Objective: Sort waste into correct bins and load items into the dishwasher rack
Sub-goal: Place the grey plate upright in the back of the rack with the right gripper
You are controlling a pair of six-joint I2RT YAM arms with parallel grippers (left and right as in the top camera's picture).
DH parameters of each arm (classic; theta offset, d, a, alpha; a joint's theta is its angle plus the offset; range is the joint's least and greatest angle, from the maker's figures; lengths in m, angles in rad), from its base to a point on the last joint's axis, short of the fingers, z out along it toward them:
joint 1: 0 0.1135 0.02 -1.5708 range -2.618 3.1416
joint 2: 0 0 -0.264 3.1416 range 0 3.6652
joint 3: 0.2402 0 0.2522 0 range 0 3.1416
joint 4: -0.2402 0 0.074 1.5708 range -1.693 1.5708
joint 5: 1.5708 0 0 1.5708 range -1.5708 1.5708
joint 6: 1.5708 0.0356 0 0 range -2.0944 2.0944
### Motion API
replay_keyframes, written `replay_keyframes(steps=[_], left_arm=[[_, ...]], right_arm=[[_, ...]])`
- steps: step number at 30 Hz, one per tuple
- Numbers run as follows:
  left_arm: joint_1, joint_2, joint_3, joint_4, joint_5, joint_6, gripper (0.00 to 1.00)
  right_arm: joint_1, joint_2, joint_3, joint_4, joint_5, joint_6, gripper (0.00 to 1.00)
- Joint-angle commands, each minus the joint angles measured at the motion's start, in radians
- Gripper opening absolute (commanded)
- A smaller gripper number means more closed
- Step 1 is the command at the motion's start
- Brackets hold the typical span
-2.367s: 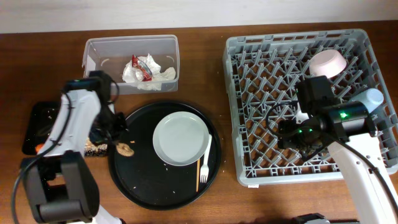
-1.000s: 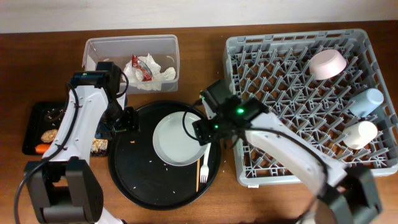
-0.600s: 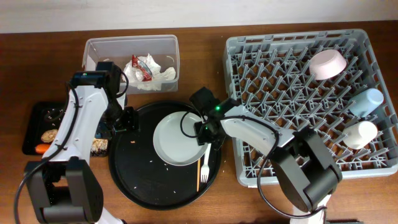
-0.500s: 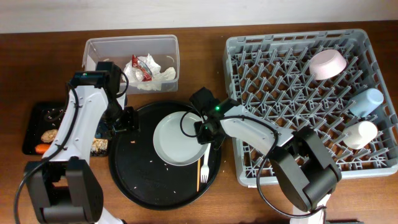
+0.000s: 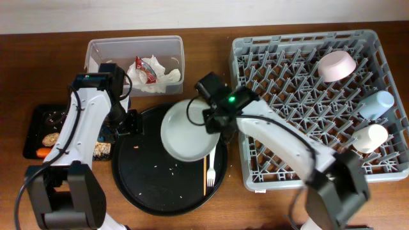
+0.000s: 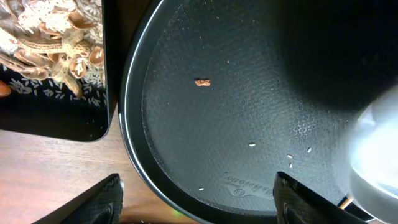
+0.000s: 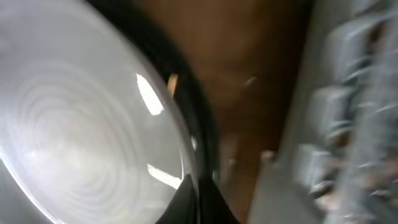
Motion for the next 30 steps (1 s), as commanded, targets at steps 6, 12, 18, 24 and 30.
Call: replay_keyframes(steps=[6,12,18,24,30], left_arm=[[-0.001,-0.028,0.002,0.004,-0.007,0.001,0.78],[-0.001,-0.028,0.002,0.003,-0.007,0.001,0.78],[-0.001,-0.028,0.002,0.003,-0.007,0.001,0.78],[-0.001,-0.028,0.002,0.009,-0.007,0.001,0.78],[-0.001,-0.028,0.002,0.018,-0.007,0.001,0.78]], right_arm=[[-0.226,-0.310,0.129,-0.105,0.972,-0.016,0.04],[-0.472,-0.250,0.129,0.080,1.052,-0.046,0.04],[-0.489,-0.042,0.127,0.122,1.098,-0.060,0.04],[-0.448,0.071,0.126,0.137,1.009,-0.053,0.04],[-0.403,0.104,0.121,0.127,0.894,-0.053,0.04]])
